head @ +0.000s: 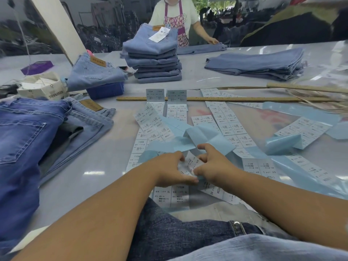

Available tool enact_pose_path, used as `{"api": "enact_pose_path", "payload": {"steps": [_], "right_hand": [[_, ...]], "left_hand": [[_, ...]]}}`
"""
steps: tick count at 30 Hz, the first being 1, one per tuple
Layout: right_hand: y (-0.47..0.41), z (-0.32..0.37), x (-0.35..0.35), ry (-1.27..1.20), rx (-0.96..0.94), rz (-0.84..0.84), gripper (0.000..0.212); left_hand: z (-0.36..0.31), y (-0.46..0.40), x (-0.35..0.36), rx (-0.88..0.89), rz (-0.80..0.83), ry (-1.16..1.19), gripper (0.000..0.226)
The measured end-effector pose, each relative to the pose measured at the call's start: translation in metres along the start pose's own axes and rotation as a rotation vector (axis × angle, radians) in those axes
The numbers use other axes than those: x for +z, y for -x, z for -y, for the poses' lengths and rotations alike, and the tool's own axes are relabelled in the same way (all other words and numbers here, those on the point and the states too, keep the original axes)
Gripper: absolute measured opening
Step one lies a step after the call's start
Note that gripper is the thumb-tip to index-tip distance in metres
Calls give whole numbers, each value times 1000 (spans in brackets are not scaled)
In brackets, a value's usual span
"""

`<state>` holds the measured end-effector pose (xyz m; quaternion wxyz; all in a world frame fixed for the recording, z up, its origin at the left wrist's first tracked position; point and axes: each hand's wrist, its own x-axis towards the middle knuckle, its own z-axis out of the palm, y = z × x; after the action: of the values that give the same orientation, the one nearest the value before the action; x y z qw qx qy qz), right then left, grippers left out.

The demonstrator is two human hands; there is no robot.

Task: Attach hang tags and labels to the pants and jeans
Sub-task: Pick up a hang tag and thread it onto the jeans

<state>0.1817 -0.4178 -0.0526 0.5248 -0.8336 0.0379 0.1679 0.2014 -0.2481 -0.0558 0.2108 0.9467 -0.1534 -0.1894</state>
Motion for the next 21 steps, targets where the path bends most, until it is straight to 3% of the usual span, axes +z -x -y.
{"api": "enact_pose_path", "payload": {"steps": [7, 11, 17, 21], "right_hand": [[-1, 0, 0, -118, -9, 7, 63], [-2, -1, 2, -82, -39, 8, 45], [-2, -2, 2, -126, -31, 5, 10], [-3, -1, 2, -152, -19, -18, 21]], "left_hand": [[-7, 4, -5, 53, -57, 45, 70], [-11, 3, -5, 79, -100, 78, 11], [-12, 4, -6, 41, -142, 126, 10], [-13, 2, -7, 55, -150, 117, 6]]}}
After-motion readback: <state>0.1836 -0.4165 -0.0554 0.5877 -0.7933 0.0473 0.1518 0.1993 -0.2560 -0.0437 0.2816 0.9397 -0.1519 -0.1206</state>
